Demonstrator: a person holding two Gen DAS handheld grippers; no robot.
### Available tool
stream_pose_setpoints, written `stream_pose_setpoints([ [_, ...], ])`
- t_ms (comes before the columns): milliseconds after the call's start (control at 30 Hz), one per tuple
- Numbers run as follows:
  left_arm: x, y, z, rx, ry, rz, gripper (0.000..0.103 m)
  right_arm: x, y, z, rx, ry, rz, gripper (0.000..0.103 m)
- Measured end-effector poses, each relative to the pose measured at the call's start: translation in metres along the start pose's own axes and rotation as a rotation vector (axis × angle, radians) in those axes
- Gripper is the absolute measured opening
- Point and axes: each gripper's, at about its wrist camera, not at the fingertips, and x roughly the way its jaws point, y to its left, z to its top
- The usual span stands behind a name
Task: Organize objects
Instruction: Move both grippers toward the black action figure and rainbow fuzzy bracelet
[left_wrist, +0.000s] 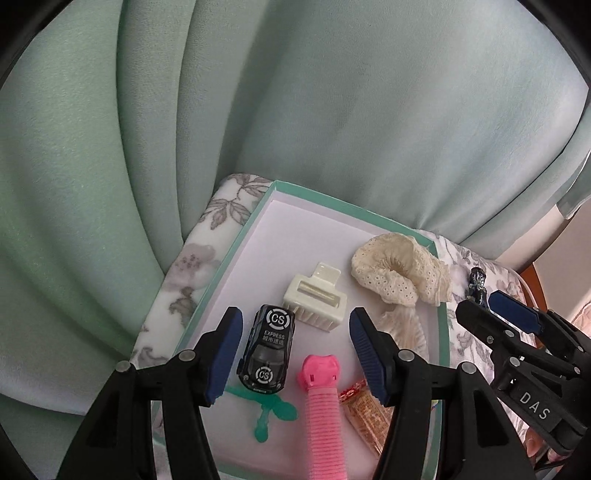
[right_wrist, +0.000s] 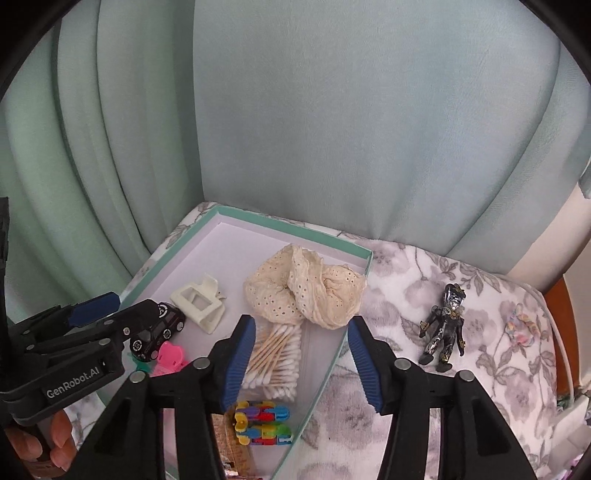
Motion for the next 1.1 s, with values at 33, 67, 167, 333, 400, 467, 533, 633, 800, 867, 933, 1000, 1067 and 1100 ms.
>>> stream_pose_setpoints([
  [33, -0.004, 0.001, -0.003, -0.003, 0.0, 0.003, 0.062, -0.003, -0.001, -0.002, 0.006, -0.003, 0.002, 0.064],
  [67, -0.006, 0.003, -0.006, -0.006, 0.0, 0.007, 0.062, -0.005, -0.001, -0.005, 0.012, -0.007, 0.003, 0.065],
  [167, -0.011, 0.006, -0.014, -0.009, 0.002, 0.03, 0.07, -0.012, -0.003, -0.014, 0.023, -0.005, 0.001, 0.067],
  [333, -0.016, 0.009, -0.027, -0.021, 0.002, 0.039, 0.08, -0.022, -0.008, -0.031, 0.059, -0.002, 0.01, 0.078],
  [400, -0.019, 0.01, -0.032, -0.021, 0.0, 0.058, 0.081, -0.026, -0.01, -0.038, 0.072, -0.003, 0.016, 0.082],
  [467, -0.024, 0.011, -0.038, -0.021, -0.003, 0.065, 0.086, -0.029, -0.013, -0.045, 0.085, -0.003, 0.016, 0.088],
  [533, -0.026, 0.012, -0.042, -0.025, -0.006, 0.072, 0.086, -0.032, -0.015, -0.051, 0.098, 0.0, 0.019, 0.093],
  [633, -0.028, 0.012, -0.049, -0.023, -0.003, 0.088, 0.09, -0.038, -0.017, -0.059, 0.107, -0.008, 0.02, 0.102],
  [800, -0.036, 0.008, -0.057, -0.023, -0.037, 0.109, 0.098, -0.047, -0.019, -0.07, 0.089, -0.025, 0.019, 0.103],
  [867, -0.038, 0.006, -0.059, -0.025, -0.038, 0.116, 0.098, -0.049, -0.02, -0.073, 0.088, -0.027, 0.023, 0.103],
  [933, -0.039, 0.005, -0.061, -0.027, -0.038, 0.124, 0.098, -0.051, -0.023, -0.077, 0.088, -0.025, 0.035, 0.103],
  [1000, -0.04, 0.002, -0.063, -0.033, -0.037, 0.131, 0.098, -0.053, -0.026, -0.079, 0.085, -0.027, 0.047, 0.103],
  [1067, -0.04, -0.004, -0.063, -0.034, -0.033, 0.136, 0.098, -0.056, -0.031, -0.081, 0.082, -0.031, 0.054, 0.103],
  [1100, -0.041, -0.007, -0.064, -0.03, -0.035, 0.137, 0.098, -0.057, -0.034, -0.081, 0.081, -0.034, 0.056, 0.103],
])
